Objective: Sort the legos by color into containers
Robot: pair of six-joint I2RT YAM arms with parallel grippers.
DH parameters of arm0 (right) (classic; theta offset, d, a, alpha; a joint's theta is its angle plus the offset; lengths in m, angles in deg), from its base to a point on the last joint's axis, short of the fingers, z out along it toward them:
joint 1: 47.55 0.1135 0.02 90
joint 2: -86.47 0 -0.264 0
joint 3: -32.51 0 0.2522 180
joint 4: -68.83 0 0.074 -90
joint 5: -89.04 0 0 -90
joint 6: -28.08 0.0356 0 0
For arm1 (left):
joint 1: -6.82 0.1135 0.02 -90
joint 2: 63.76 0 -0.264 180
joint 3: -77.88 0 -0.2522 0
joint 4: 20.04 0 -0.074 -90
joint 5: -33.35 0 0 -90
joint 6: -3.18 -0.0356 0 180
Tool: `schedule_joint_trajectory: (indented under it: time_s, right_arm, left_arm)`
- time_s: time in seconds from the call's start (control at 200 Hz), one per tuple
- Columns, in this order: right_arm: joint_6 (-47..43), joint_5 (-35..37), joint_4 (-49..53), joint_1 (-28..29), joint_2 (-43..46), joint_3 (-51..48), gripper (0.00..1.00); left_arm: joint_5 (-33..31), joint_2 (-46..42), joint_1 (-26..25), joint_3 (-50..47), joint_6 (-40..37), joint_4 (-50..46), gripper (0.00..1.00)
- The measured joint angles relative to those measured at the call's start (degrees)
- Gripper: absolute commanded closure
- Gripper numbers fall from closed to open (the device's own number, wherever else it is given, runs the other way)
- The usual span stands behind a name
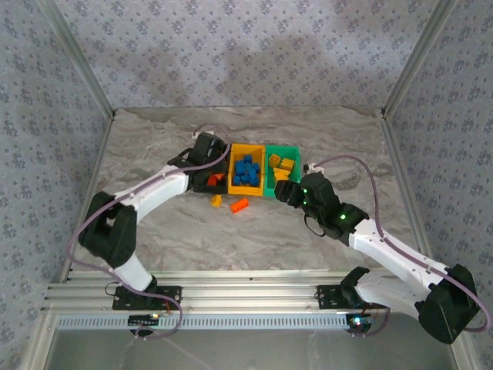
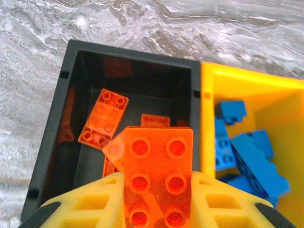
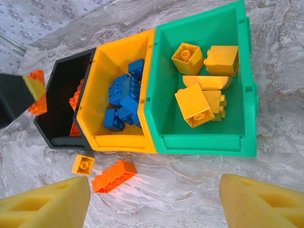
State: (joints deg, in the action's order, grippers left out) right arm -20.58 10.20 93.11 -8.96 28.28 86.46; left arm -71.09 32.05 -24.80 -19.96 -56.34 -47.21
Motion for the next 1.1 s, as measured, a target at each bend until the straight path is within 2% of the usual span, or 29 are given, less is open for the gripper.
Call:
schedule_joint_trajectory:
  time_s: [0.045, 0.195, 0.23, 0.455, 0.655, 0.79, 0.974, 1.099]
  right_arm:
    - [0.09, 0.00, 0.09, 0.00, 0.00, -0.20, 0.26]
    - [0.11, 0.00, 0.44, 0.00, 0.04, -0.20, 0.26]
    - [0.09, 0.00, 0.48, -0.02, 0.04, -0.20, 0.26]
    - [0.26, 0.00, 0.74, -0.39, 0.48, -0.20, 0.25]
    - [0.31, -0.02, 0.76, -0.85, 0.79, -0.68, 0.25]
    - [0.48, -0.09, 0.79, -1.01, 0.79, -1.64, 0.25]
    - [0.90, -0.44, 0.76, -1.44, 0.79, -1.90, 0.25]
    - [0.94, -0.46, 0.85, -1.49, 1.29, -1.90, 0.25]
  left_arm:
    - [0.17, 2.32, 0.74, 1.42, -0.24, 0.00, 0.61]
    - [1.46, 6.01, 1.38, 3.80, -0.52, -0.13, 0.29]
    - [1.79, 6.01, 1.25, 3.85, -0.50, -0.13, 0.26]
    - [3.56, 1.95, -1.31, 2.43, -1.16, -0.24, 0.19]
    - [6.47, -11.74, -8.26, -6.99, -2.64, 0.02, 0.19]
    - [9.29, -16.98, -12.46, -14.86, -3.52, 1.25, 0.17]
    - [10.95, -14.82, -17.38, -22.84, -4.55, 4.87, 0.16]
    - [10.99, -9.88, -17.64, -24.06, -4.61, 8.17, 0.17]
